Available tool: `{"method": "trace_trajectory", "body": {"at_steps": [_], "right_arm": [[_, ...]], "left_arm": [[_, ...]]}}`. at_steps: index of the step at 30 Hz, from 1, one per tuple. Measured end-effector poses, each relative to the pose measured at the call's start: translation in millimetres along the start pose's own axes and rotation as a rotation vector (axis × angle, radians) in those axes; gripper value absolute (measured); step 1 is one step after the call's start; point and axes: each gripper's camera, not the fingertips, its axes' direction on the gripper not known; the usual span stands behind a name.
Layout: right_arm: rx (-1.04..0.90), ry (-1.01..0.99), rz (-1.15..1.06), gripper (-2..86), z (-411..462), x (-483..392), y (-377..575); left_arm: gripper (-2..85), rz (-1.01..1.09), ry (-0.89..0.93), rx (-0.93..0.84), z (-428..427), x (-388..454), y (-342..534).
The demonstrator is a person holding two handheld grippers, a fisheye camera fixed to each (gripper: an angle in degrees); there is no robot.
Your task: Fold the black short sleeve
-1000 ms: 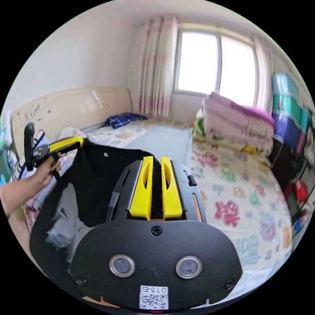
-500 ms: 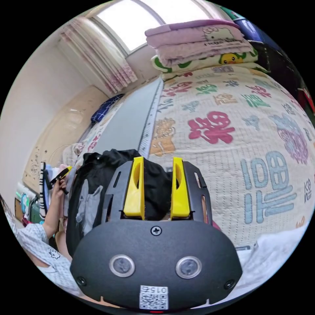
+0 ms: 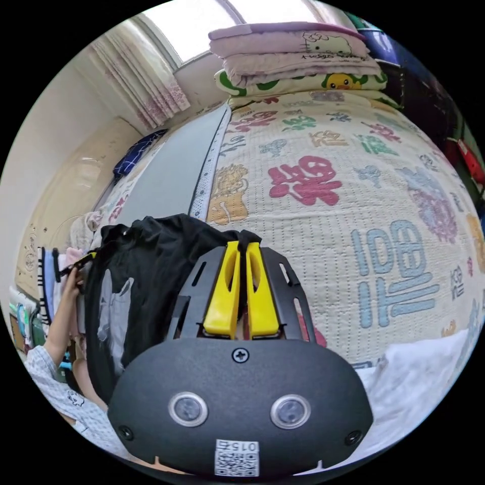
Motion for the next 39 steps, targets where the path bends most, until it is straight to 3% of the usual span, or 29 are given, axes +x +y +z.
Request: {"method": "trace_trajectory", "body": {"at_steps": [3,8,11,15,20,24,30,32,35,39], "right_arm": [[0.007,0.14,0.089,1.4,-1,11,-10],[-0.064,0.171,0.168,5.6,23,23,-14],[0.006,0.151,0.185,9.4,15,29,-10],[0.04,0.065,0.207,11.2,2,46,-2],[0.089,0.015,0.242,10.3,-18,72,32],[0.024,-0.154,0.18,8.1,-14,88,57],[-0.131,-0.325,-0.03,6.7,12,53,65],[-0.174,-0.298,-0.044,3.7,16,46,68],[-0.145,-0.215,-0.074,1.1,-2,42,82],[-0.19,-0.103,-0.14,0.4,-32,45,113]], "left_arm": [[0.6,-0.144,-0.078,0.011,3,-4,-12],[3.1,-0.005,-0.243,-0.05,17,45,-26],[6.9,-0.022,-0.165,0.016,2,49,-20],[10.4,0.105,-0.226,0.241,-41,97,3],[8.9,0.429,0.069,0.311,-73,176,18],[8.4,0.646,0.394,0.247,-84,261,21],[8.4,0.747,0.65,0.088,-65,380,9],[8.6,0.761,0.628,0.019,-52,413,1],[8.9,0.734,0.419,-0.012,-33,446,-8],[8.4,0.693,0.414,-0.144,-5,458,-13]]}}
